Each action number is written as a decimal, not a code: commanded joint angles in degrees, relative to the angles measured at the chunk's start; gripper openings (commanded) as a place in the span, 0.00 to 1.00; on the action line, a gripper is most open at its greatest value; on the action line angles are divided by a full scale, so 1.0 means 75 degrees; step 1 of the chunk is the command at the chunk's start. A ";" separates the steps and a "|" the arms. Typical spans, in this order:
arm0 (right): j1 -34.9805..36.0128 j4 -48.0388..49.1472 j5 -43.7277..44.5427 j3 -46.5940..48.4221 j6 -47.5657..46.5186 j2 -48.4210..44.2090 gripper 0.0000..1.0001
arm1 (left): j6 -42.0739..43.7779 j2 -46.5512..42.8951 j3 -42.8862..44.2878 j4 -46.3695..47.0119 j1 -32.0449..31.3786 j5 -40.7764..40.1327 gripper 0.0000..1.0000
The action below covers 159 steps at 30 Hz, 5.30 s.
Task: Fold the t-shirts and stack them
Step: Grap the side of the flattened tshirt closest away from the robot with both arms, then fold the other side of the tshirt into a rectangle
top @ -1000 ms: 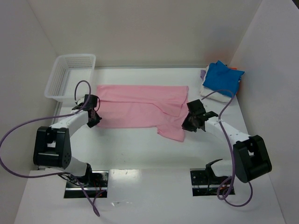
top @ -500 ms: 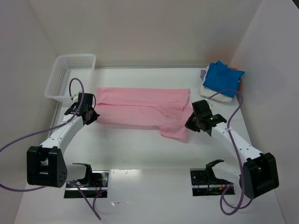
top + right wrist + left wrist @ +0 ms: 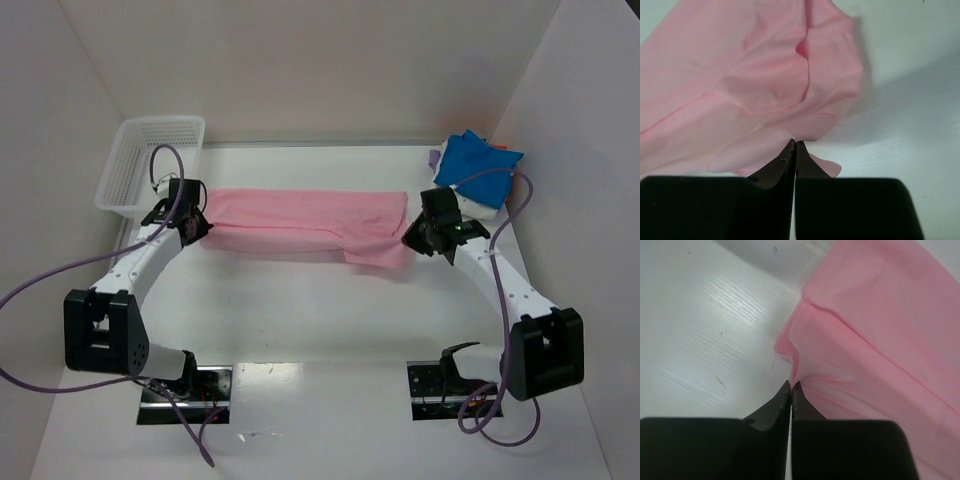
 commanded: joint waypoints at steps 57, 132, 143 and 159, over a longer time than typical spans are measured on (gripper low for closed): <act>-0.0553 0.2668 -0.0319 0.2820 -0.1871 0.4881 0.04 | 0.0426 0.4181 0.2667 0.1719 0.0293 -0.1516 0.00; -0.0553 0.3565 -0.2499 0.1464 -0.1695 0.4243 0.05 | 0.4258 0.3560 0.2292 0.1743 -0.0821 0.3957 0.99; -0.0553 0.3401 -0.2194 0.3042 -0.1708 0.4760 0.00 | 0.4188 0.3560 0.2221 0.1813 -0.0821 0.3816 0.99; -0.0553 0.2899 -0.1913 0.5421 -0.1918 0.6470 0.48 | 0.4188 0.3701 0.2221 0.1813 -0.0821 0.3957 0.99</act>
